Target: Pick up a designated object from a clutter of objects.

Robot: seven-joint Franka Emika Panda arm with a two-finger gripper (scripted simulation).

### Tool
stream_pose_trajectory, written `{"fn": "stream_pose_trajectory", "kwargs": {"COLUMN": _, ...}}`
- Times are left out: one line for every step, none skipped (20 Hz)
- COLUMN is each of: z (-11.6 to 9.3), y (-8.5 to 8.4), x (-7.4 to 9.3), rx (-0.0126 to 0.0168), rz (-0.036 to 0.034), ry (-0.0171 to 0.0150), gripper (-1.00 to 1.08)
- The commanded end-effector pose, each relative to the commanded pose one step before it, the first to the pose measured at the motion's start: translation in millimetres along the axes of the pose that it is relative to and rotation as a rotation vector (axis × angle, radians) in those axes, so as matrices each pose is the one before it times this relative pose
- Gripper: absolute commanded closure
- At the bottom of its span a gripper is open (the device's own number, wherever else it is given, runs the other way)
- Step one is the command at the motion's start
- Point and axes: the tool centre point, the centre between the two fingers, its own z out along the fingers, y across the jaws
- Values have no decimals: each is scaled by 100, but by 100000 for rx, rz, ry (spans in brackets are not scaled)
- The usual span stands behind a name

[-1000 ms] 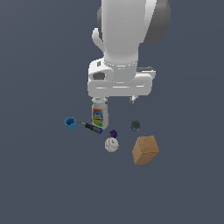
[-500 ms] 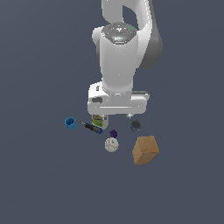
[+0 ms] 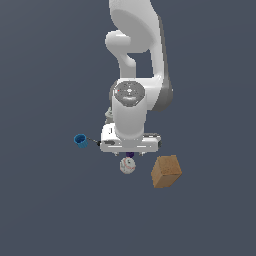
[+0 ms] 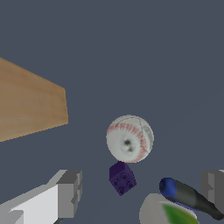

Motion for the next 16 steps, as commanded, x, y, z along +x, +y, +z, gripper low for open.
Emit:
{"fn": "stream_pose_trajectory", "kwargs": {"z": 1799, "y": 239, "x": 295, "rx": -164, "rz": 567, "ry": 115, "gripper": -92}}
{"fn": "stream_pose_trajectory", "kwargs": {"z": 586, "y": 78, "x": 63, "rx": -55, "rz": 180, "ry": -18, "gripper": -92}}
{"fn": "stream_pose_trajectory", "kwargs": {"z": 525, "y": 70, "x": 51, "rx": -51, "rz": 161, "ry": -16, "gripper": -92}}
{"fn": "stream_pose_trajectory", "kwargs": {"z": 464, "y": 61, "x": 41, "rx": -45, "rz": 139, "ry": -14, "gripper": -92}}
{"fn": "stream_pose_trajectory", "kwargs": {"z": 403, "y": 54, "x": 32, "rx": -40, "rz": 122, "ry": -13, "gripper": -92}}
{"fn": "stream_pose_trajectory", "kwargs": {"z": 341, "y": 40, "x": 24, "rx": -31, "rz": 92, "ry": -10, "gripper": -92}}
{"fn": "stream_pose_trajectory", "kwargs": {"z": 280, "y": 42, "x": 19, "rx": -31, "rz": 92, "ry": -10, "gripper": -92}}
{"fn": "stream_pose_trajectory", "kwargs": {"z": 218, "y": 29, "x": 13, "rx": -22, "rz": 65, "ry": -7, "gripper": -92}}
{"fn": "stream_pose_trajectory", "kwargs": {"z": 156, "y": 21, "x": 9, "rx": -16, "rz": 46, "ry": -5, "gripper": -92}}
{"fn": "stream_pose_trajectory", "kwargs": {"z": 92, "y": -4, "x": 4, "rx": 0, "rz": 0, "ry": 0, "gripper": -92}}
{"fn": "stream_pose_trajectory", "kwargs": {"z": 34, "y": 25, "x": 3, "rx": -16, "rz": 46, "ry": -5, "gripper": -92}}
{"fn": "stream_pose_trajectory", "kwargs": {"z": -125, "y": -18, "x": -56, "rx": 15, "rz": -49, "ry": -137, "gripper": -92}}
{"fn": "stream_pose_trajectory", "kwargs": {"z": 40, "y": 0, "x": 0, "rx": 0, "rz": 0, "ry": 0, "gripper": -92}}
{"fn": "stream_pose_trajectory", "kwargs": {"z": 120, "y": 0, "x": -1, "rx": 0, "rz": 0, "ry": 0, "gripper": -92}}
{"fn": "stream_pose_trajectory", "kwargs": {"z": 199, "y": 0, "x": -3, "rx": 0, "rz": 0, "ry": 0, "gripper": -92}}
{"fn": "stream_pose_trajectory", "kwargs": {"z": 278, "y": 0, "x": -4, "rx": 0, "rz": 0, "ry": 0, "gripper": -92}}
